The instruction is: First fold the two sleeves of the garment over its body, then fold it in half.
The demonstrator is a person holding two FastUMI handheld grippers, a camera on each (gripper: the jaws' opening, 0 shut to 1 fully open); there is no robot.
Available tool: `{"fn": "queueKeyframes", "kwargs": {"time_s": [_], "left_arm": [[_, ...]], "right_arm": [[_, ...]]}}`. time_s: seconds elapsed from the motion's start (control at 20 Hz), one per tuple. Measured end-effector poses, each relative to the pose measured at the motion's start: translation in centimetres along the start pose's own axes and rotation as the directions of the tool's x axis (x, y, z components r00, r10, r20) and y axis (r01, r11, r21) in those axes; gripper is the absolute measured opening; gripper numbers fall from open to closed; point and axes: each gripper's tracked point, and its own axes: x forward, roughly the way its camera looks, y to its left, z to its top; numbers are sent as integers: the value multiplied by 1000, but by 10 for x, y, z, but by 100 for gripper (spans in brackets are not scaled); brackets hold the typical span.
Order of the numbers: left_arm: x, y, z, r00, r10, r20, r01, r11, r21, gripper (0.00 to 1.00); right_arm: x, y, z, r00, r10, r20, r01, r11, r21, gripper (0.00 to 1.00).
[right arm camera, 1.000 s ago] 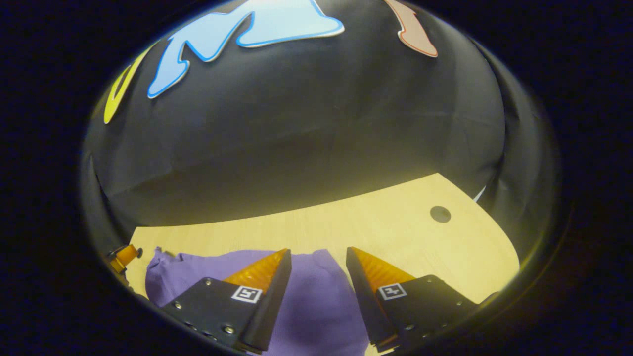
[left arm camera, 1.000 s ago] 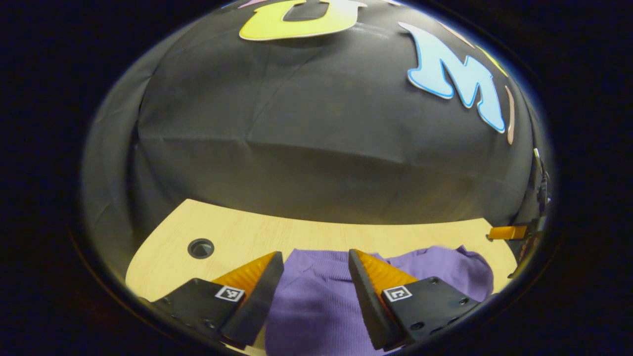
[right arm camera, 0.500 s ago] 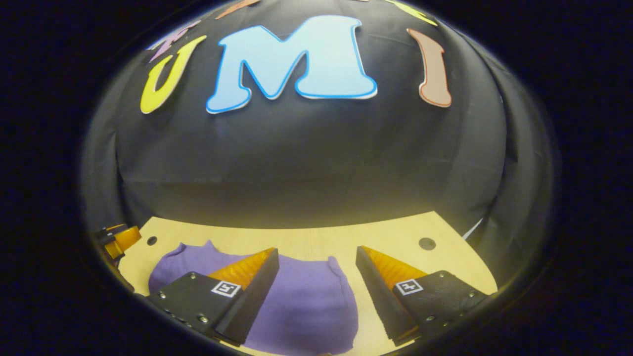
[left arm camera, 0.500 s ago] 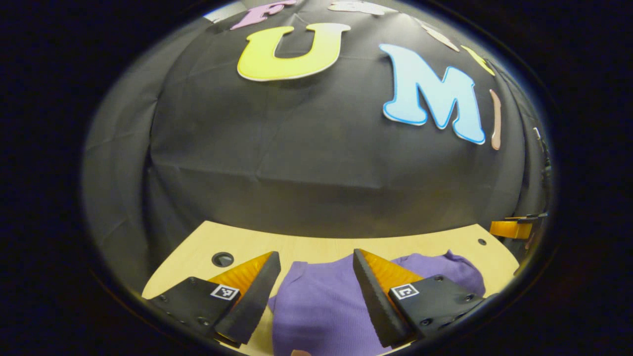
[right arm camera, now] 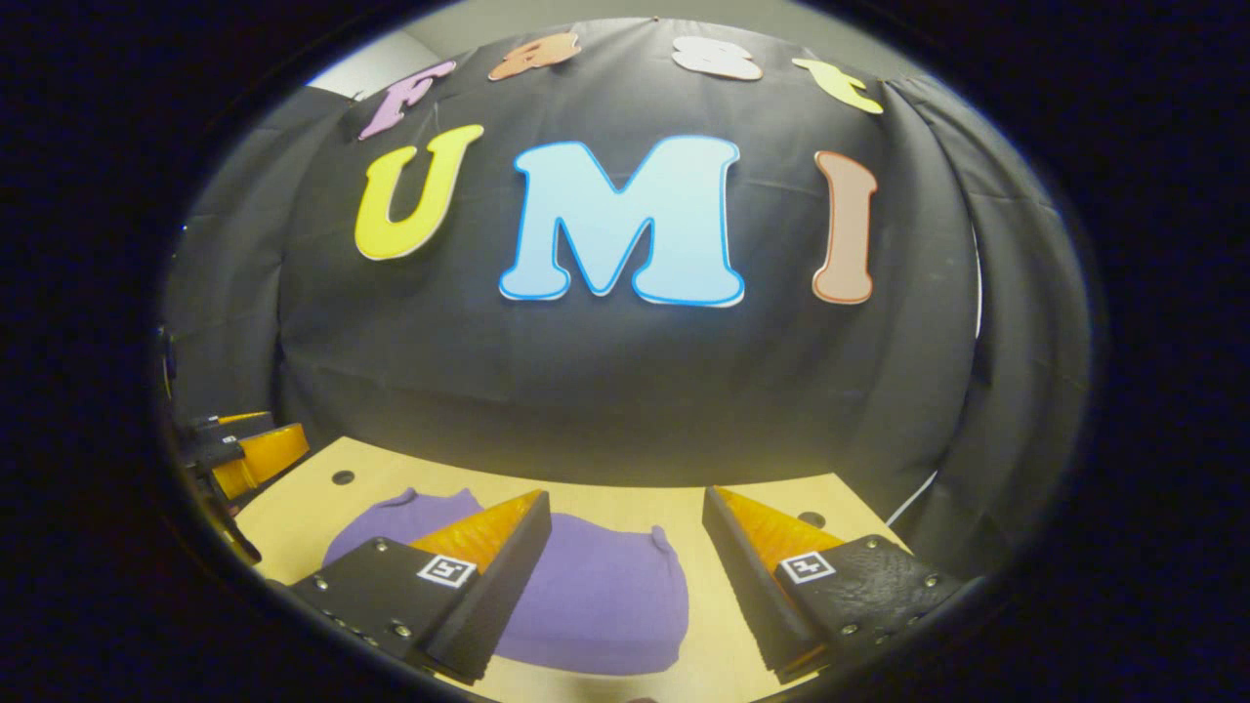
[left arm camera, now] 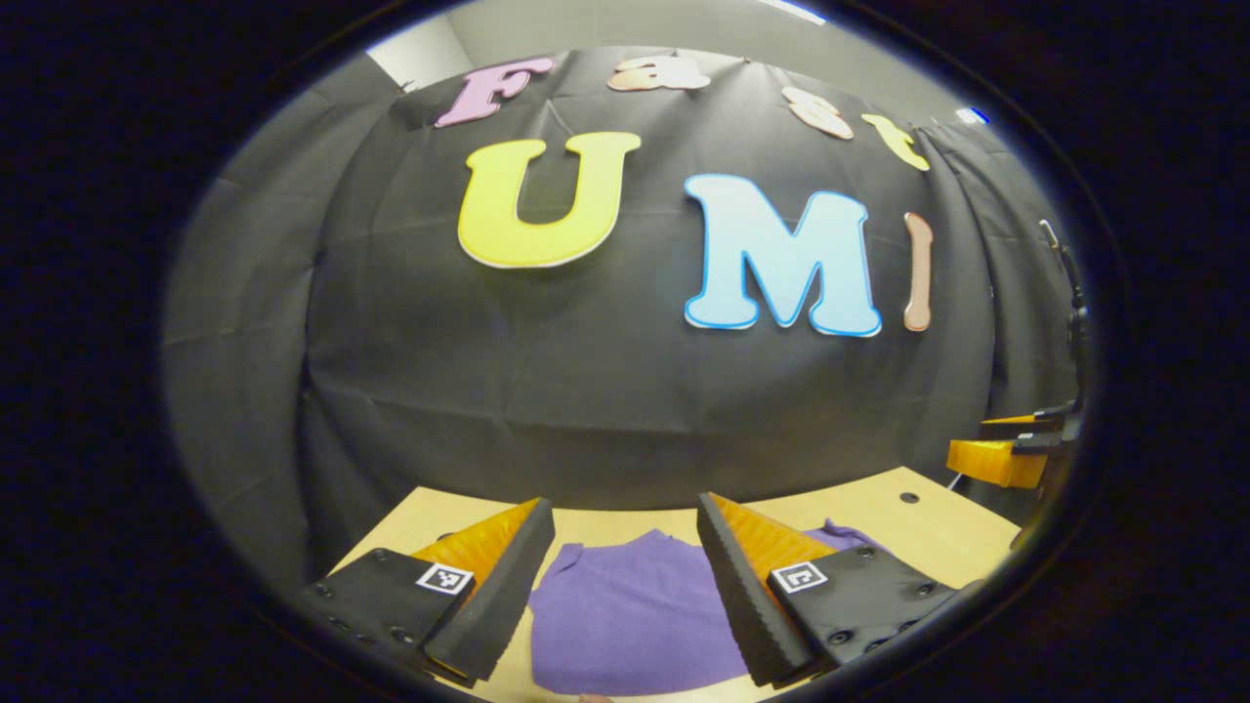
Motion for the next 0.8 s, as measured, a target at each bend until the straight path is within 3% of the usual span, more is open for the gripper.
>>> {"fn": "queueKeyframes", "kwargs": {"time_s": [0.35,0.8], "left_arm": [[-76,-36,16,999,-8,49,8,1000,-15,95],[-181,-42,18,992,77,103,-76,997,-18,92]], "right_arm": [[-84,0,11,996,28,83,-29,1000,1,97],[-171,3,13,982,99,163,-95,995,-34,96]]}}
